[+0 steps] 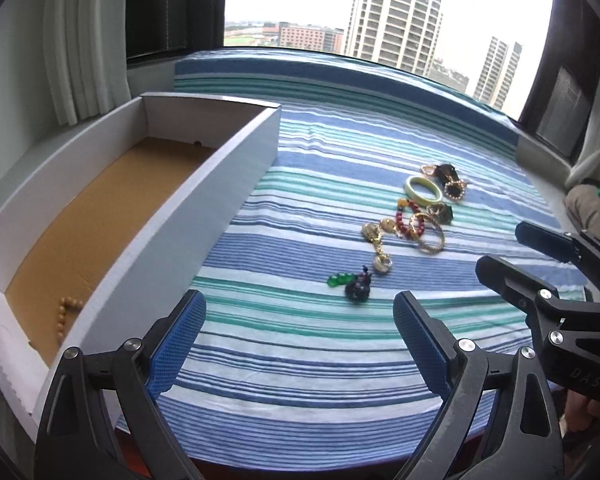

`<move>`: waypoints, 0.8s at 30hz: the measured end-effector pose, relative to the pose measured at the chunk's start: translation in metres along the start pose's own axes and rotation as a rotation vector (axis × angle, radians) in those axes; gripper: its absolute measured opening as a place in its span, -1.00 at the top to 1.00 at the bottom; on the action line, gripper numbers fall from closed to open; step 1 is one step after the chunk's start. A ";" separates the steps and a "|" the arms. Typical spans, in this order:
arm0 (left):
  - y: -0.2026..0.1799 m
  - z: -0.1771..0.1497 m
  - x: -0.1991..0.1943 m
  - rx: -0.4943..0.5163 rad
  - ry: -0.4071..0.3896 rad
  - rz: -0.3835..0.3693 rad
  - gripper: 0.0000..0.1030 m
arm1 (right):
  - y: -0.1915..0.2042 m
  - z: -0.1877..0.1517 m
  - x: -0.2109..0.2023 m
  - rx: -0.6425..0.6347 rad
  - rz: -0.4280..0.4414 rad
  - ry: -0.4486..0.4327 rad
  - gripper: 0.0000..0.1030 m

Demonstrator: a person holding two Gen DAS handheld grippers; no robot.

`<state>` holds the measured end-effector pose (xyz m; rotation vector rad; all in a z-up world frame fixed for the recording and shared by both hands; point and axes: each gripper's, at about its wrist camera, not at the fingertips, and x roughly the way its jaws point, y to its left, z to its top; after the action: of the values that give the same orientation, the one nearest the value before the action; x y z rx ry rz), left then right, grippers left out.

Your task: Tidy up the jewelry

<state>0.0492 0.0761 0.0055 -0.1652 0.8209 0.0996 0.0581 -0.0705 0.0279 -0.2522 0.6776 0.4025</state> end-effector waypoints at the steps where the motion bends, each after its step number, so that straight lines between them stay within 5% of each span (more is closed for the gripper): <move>1: -0.008 -0.003 0.003 0.018 0.009 -0.001 -0.86 | -0.008 -0.010 -0.001 0.008 -0.024 0.010 -0.34; 13: -0.052 -0.036 0.017 0.090 0.095 -0.088 -0.96 | -0.073 -0.099 -0.008 0.159 -0.160 0.129 -0.46; 18: -0.057 -0.042 0.022 0.121 0.100 -0.038 -0.96 | -0.078 -0.108 -0.019 0.182 -0.182 0.117 -0.47; 24: -0.061 -0.049 0.024 0.144 0.130 -0.102 -0.96 | -0.073 -0.103 -0.018 0.171 -0.184 0.099 -0.51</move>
<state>0.0398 0.0080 -0.0383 -0.0773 0.9442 -0.0668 0.0203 -0.1772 -0.0310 -0.1709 0.7747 0.1555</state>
